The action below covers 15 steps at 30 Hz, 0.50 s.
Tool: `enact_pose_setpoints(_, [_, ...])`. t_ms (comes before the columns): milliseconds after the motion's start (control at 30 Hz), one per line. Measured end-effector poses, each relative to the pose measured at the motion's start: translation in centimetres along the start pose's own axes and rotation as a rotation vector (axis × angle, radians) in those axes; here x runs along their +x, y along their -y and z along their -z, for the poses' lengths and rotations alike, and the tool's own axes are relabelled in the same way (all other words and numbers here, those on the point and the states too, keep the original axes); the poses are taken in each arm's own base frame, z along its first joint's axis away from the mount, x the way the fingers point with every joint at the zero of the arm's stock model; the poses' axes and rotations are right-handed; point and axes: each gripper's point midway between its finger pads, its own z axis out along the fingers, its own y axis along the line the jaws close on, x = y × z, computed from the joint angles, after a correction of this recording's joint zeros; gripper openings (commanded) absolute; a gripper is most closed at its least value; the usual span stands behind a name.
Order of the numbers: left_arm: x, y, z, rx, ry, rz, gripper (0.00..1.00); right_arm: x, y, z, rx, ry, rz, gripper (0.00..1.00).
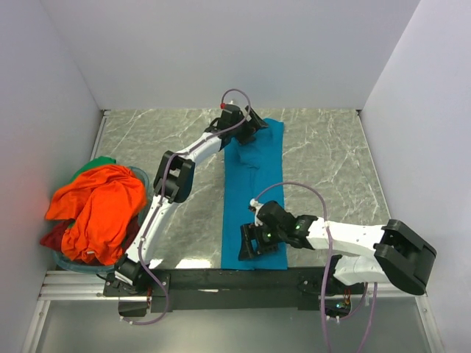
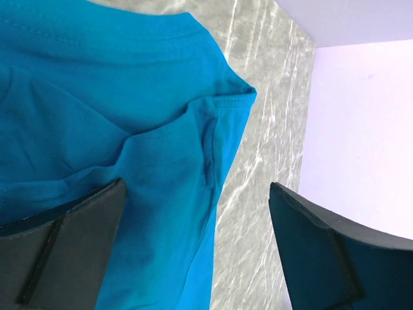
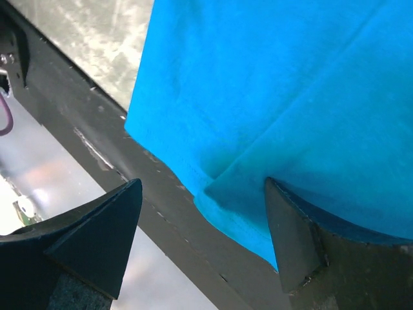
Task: Fold and stack the t-shirts
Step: Fold the tshirt
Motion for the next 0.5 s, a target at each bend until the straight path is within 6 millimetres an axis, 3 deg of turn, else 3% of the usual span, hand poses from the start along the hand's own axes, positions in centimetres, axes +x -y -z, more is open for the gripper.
enact_pose_setpoints(233, [0.2, 0.2, -0.1, 0.001, 0.008, -0.006, 1.0, 0.0, -0.7, -0.5, 0.024, 0.01, 0.034, 0.84])
enact_pose_setpoints(367, [0.2, 0.4, 0.4, -0.006, 0.001, -0.042, 1.0, -1.5, -0.2, 0.3, 0.108, 0.064, 0.037, 0.85])
enact_pose_setpoints(433, [0.7, 0.7, 1.8, -0.023, -0.026, -0.067, 0.99, -2.9, -0.4, 1.1, 0.145, 0.112, 0.044, 0.85])
enact_pose_setpoints(500, [1.3, 1.1, 4.5, -0.042, -0.054, -0.101, 1.0, -4.7, -1.1, 2.0, 0.162, 0.175, 0.054, 0.86])
